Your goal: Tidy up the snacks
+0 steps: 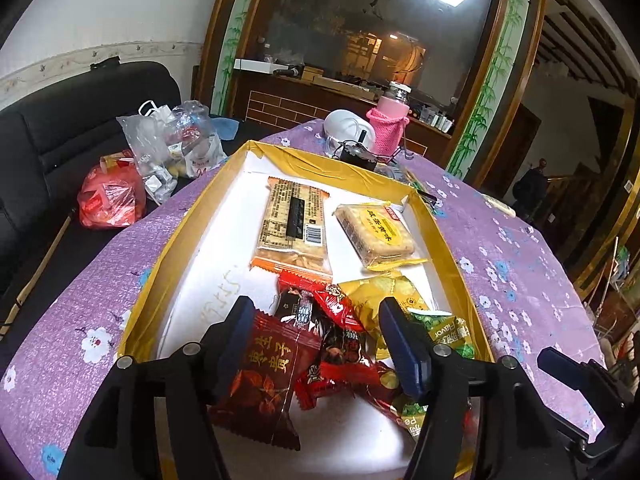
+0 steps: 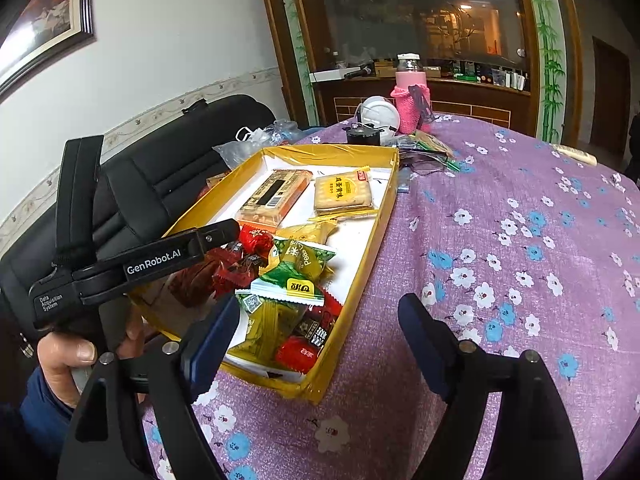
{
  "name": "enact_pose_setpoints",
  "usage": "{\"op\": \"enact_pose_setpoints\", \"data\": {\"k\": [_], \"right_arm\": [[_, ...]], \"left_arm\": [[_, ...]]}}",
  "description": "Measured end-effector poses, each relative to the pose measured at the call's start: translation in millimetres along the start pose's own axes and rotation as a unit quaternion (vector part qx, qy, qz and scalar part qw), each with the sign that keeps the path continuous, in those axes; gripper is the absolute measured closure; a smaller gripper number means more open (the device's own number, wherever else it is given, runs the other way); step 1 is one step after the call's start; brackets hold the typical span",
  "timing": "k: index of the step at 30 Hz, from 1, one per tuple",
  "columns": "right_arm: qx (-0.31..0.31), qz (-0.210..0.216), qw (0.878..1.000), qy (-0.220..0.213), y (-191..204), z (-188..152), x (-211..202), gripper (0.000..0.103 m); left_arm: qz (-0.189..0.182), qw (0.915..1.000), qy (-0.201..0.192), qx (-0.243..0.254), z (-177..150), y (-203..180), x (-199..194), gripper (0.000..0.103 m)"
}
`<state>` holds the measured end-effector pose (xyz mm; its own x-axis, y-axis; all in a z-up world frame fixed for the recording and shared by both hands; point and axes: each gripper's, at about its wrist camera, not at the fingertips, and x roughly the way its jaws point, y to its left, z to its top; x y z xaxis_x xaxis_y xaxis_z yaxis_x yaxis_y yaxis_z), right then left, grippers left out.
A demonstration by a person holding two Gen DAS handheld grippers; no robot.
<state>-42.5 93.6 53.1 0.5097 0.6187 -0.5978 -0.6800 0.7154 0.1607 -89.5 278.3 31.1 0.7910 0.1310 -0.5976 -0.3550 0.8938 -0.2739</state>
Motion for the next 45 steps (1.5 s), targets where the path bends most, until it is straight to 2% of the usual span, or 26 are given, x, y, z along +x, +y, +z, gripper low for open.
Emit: {"op": "enact_pose_setpoints", "data": {"k": [11,13,20,24,33,37,45], "right_arm": [[-0.013,0.004,1.0,0.001,5,-6,1,0.022],[-0.013,0.003,1.0,0.0,5,-6,0,0.022],[-0.013,0.001,1.0,-0.002,5,-5,-3,0.022],[-0.019,-0.006,1.0,-0.003,7,-7,-7,0.022],[-0.015,-0.014,1.0,0.003,5,-13,-11,0.02],[-0.013,-0.016,1.0,0.004,5,-14,-12,0.02],[-0.017,-0.019,1.0,0.004,7,-17,-15,0.02]], "left_arm": [[0.024,0.9994,-0.015,0.018,-5,-7,-10,0.018],[0.034,0.999,-0.019,0.024,-6,-9,-12,0.01],[0.08,0.9948,-0.044,0.045,-6,-14,-22,0.001],[0.108,0.9911,-0.056,0.053,-7,-16,-27,0.001],[0.136,0.9871,-0.064,0.055,-8,-15,-32,0.001],[0.154,0.9826,-0.076,0.071,-10,-19,-36,0.001],[0.158,0.98,-0.084,0.088,-13,-22,-41,0.001]]}}
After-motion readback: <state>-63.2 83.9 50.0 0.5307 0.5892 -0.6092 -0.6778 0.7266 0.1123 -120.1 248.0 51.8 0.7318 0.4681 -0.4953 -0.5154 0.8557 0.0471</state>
